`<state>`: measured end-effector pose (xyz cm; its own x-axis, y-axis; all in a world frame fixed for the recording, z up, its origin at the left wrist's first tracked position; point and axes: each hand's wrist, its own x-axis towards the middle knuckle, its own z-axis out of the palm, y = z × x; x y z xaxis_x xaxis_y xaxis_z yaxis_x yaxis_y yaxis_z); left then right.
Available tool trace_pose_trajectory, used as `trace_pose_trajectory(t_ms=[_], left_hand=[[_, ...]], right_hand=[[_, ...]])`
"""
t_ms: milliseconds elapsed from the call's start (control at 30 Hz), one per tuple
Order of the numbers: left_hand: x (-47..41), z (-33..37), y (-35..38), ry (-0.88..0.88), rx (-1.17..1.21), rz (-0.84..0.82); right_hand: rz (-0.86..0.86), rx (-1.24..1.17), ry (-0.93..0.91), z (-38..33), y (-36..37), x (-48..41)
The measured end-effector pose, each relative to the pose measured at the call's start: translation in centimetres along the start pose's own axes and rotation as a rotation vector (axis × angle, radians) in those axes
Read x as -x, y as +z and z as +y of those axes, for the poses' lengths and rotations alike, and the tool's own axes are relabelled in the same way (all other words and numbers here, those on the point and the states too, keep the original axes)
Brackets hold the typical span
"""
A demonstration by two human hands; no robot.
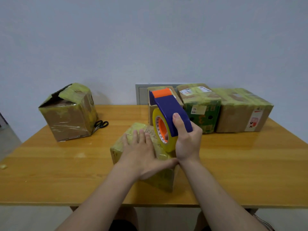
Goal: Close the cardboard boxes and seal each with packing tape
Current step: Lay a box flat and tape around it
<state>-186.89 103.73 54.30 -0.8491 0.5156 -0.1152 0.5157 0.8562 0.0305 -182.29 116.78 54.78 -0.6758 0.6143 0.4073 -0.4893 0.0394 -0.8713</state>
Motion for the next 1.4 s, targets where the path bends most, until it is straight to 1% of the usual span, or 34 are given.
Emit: trace_pose_trajectory(t_ms=[67,133,200,300,467,567,633,767,833,967,1033,1067,1100,1167,1200,1233,1267,1300,1333,1400], left_hand=[[0.0,0.7,0.3,0.029,0.014,0.020],[0.3,1.4,1.0,0.096,0.037,0.067],[0.4,1.5,1.3,0.128,0.035,0.076],[0.6,1.2,0.7,0.192,0.017,0.032],[2.4,0.4,-0.3,0.397,0.064,-0.034],[2.3,0.1,-1.1,0.520,0.101,-0.110],[1.4,0.0,-1.3,0.586,0.114,-0.112],[-1.0,0.1,-0.4,0.677,0.151,0.044],[-1.8,0.2,0.2,0.690,0.175,0.133],[-3.2,0.2,0.4,0.606,0.214,0.346],[-3.3,0.1,0.4,0.575,0.239,0.387],[-3.1,0.0,0.3,0.570,0.316,0.379],[-3.0,-0.1,0.1,0.560,0.467,0.363],[-2.8,-0.3,-0.5,0.513,0.906,0.390],[-2.6,-0.3,-1.2,0.455,1.142,0.405],[-2.3,-0.2,-2.0,0.368,1.372,0.361],[-2.0,0.1,-2.8,0.283,1.568,0.259],[-1.7,0.4,-3.5,0.228,1.703,0.146],[-1.4,0.6,-3.9,0.211,1.781,0.053],[-0.7,0.9,-4.4,0.223,1.869,-0.055]], right_hand=[[-0.026,0.004,0.000,-0.1,-0.3,-0.3],[-0.017,-0.031,0.029,-0.4,-0.8,-0.7],[-0.011,-0.059,0.055,-0.7,-1.4,-1.2],[-0.046,-0.068,0.059,-1.3,-2.4,-1.9],[-0.192,0.079,0.006,-2.9,-4.0,-3.2],[-0.210,0.088,0.045,-3.7,-4.5,-3.9],[-0.198,0.102,0.056,-3.9,-4.7,-4.2],[-0.171,0.184,-0.010,-4.3,-5.4,-4.6],[-0.175,0.185,0.012,-4.5,-6.0,-4.8],[-0.217,0.195,0.074,-5.5,-7.5,-5.5],[-0.280,0.206,0.137,-6.4,-8.3,-6.0],[-0.320,0.210,0.173,-6.9,-8.8,-6.3],[-0.359,0.216,0.204,-7.3,-9.3,-6.6],[-0.421,0.230,0.249,-8.0,-10.5,-6.9],[-0.446,0.232,0.269,-8.3,-10.9,-7.0],[-0.469,0.226,0.287,-8.5,-11.3,-7.1],[-0.498,0.218,0.301,-8.8,-11.5,-7.1],[-0.528,0.210,0.307,-9.0,-11.7,-7.2],[-0.561,0.208,0.306,-9.1,-11.7,-7.3],[-0.622,0.214,0.290,-9.2,-11.6,-7.4]])
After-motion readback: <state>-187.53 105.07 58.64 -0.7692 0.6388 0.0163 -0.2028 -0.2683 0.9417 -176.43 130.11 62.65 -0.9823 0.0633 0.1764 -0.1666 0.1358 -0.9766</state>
